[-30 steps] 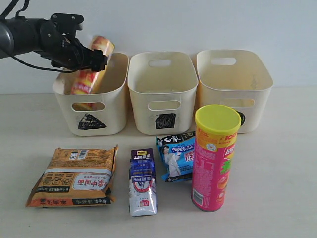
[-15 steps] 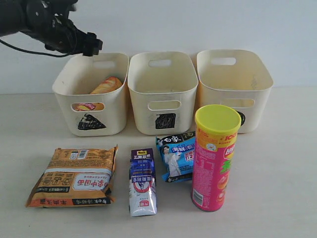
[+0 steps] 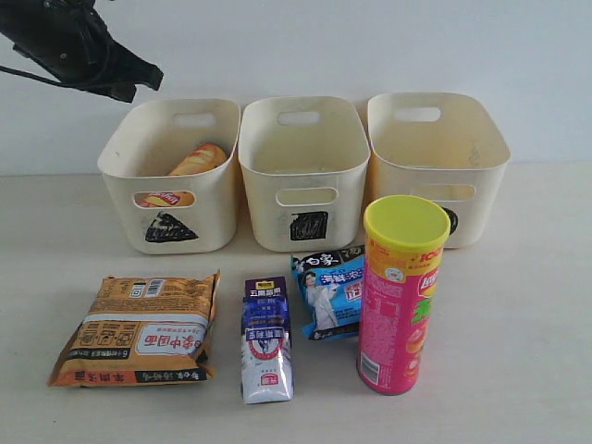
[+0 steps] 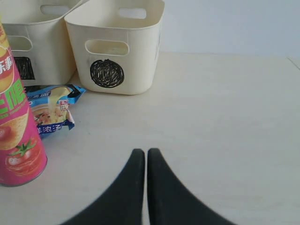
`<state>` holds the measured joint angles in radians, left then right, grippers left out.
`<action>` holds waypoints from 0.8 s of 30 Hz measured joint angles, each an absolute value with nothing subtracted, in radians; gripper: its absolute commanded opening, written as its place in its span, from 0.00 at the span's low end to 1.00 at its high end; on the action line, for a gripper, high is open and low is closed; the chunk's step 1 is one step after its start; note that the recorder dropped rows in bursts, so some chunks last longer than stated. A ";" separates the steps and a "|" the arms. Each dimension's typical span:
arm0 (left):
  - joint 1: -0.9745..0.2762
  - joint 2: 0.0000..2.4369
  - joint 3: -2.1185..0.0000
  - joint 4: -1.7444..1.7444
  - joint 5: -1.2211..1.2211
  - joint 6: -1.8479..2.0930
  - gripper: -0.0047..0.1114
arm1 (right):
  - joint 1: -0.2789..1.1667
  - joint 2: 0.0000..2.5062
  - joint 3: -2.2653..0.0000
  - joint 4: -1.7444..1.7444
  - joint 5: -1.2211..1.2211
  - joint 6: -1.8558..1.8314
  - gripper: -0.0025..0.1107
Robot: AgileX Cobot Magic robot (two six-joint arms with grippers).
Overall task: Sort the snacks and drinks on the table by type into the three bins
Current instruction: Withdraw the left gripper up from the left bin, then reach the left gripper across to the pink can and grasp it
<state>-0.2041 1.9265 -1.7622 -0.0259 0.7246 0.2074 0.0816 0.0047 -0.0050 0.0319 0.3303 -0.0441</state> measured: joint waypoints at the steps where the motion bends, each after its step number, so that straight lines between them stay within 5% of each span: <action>1: -0.206 1.905 -1.731 -0.026 0.720 0.207 0.08 | 0.082 0.005 -0.005 0.032 0.330 -0.044 0.02; 14: -0.310 1.591 -1.205 -0.060 0.291 0.211 0.08 | 0.082 0.005 -0.005 0.034 0.330 -0.042 0.02; 24: -0.517 1.577 -0.743 -0.065 -0.417 0.211 0.08 | 0.082 0.005 -0.005 0.034 0.330 -0.042 0.02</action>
